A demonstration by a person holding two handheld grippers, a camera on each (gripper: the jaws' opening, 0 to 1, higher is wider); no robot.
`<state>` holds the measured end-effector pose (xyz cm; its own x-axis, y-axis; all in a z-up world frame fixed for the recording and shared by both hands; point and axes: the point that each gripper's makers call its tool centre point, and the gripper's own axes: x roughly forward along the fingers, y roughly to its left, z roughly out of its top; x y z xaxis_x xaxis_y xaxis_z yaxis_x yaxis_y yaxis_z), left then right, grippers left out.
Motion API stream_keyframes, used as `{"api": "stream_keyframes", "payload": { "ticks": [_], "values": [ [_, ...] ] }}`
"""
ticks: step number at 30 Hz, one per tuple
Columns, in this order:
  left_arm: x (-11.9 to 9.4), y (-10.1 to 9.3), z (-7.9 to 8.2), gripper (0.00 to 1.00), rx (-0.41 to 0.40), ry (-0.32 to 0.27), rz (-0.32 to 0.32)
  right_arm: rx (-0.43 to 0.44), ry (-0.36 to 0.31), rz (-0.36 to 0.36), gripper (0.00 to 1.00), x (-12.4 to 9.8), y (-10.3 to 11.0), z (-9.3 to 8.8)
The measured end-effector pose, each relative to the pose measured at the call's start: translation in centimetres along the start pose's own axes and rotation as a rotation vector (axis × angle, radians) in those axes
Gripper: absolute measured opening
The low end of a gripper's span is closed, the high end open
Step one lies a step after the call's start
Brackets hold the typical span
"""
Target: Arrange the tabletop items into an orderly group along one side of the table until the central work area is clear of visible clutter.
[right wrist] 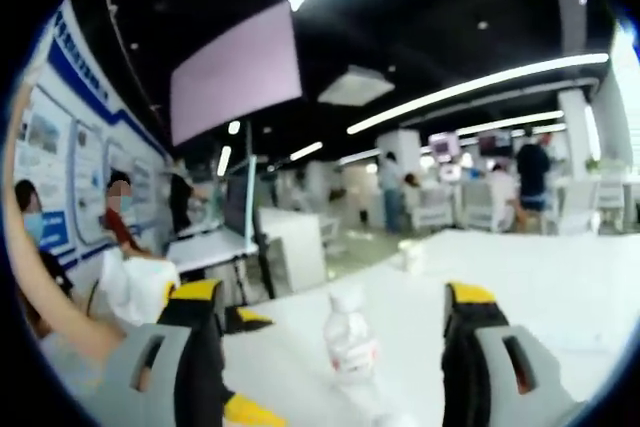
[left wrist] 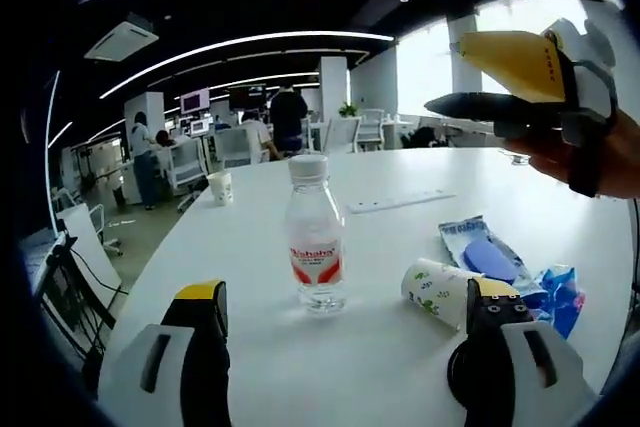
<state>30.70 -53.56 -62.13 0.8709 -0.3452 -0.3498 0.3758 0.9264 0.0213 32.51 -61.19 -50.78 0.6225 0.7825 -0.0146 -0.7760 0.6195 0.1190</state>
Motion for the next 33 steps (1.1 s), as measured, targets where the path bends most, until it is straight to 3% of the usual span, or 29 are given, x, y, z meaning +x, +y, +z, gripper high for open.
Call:
{"api": "stream_keyframes", "payload": {
  "ticks": [15,33],
  "values": [
    [-2.8,-0.4,1.2,1.0,0.042,0.014,-0.016,-0.005,-0.017,-0.098,0.86,-5.8,-0.5,1.8],
    [-3.8,-1.3,1.2,1.0,0.071,0.023,-0.072,-0.002,-0.017,-0.208,0.84,-10.6,-0.5,1.9]
  ]
}}
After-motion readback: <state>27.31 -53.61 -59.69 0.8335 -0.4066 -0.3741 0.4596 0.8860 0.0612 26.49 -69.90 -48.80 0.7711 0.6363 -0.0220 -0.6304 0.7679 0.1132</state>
